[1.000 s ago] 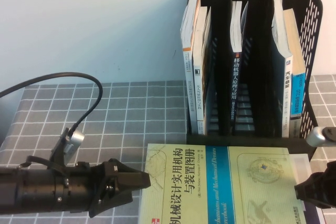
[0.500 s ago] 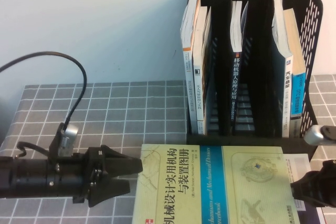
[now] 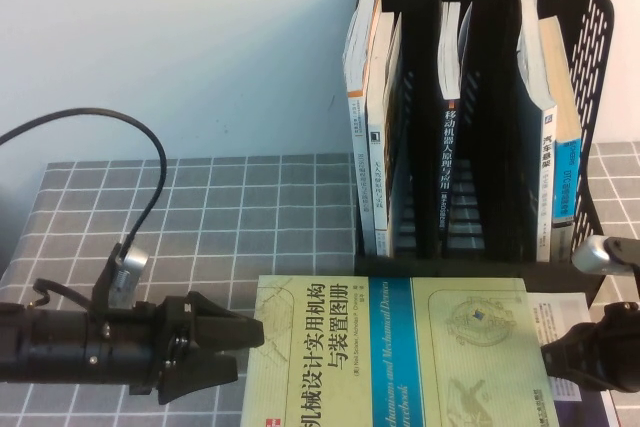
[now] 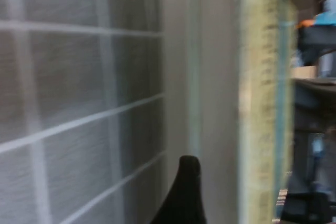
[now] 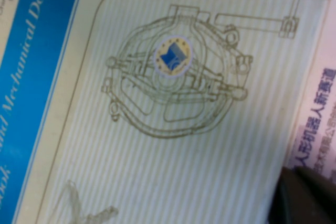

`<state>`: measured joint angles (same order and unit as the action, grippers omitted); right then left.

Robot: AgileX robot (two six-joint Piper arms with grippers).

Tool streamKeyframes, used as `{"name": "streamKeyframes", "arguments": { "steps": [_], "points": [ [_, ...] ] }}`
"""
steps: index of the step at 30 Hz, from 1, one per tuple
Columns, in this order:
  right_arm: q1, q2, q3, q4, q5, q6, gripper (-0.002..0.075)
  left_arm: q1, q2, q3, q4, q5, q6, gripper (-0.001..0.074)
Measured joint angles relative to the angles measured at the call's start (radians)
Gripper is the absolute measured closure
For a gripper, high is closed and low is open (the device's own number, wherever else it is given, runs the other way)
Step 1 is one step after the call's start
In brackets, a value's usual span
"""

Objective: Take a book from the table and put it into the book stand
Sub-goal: Push book with right arm

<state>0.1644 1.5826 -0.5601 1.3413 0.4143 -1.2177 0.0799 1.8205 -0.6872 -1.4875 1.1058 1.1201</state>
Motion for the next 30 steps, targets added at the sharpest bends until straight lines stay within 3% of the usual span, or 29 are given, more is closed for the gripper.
{"name": "streamKeyframes", "arguments": {
  "steps": [13,30],
  "points": [
    [0.0,0.05,-0.017,0.039,0.045,-0.04,0.0729,0.0,0.013,0.0,0.012,0.017,0.002,0.0126],
    [-0.004,0.054,-0.017,0.043,0.047,-0.05,0.0729,0.02,0.194,-0.01,-0.049,0.153,0.029,0.014]
  ]
}}
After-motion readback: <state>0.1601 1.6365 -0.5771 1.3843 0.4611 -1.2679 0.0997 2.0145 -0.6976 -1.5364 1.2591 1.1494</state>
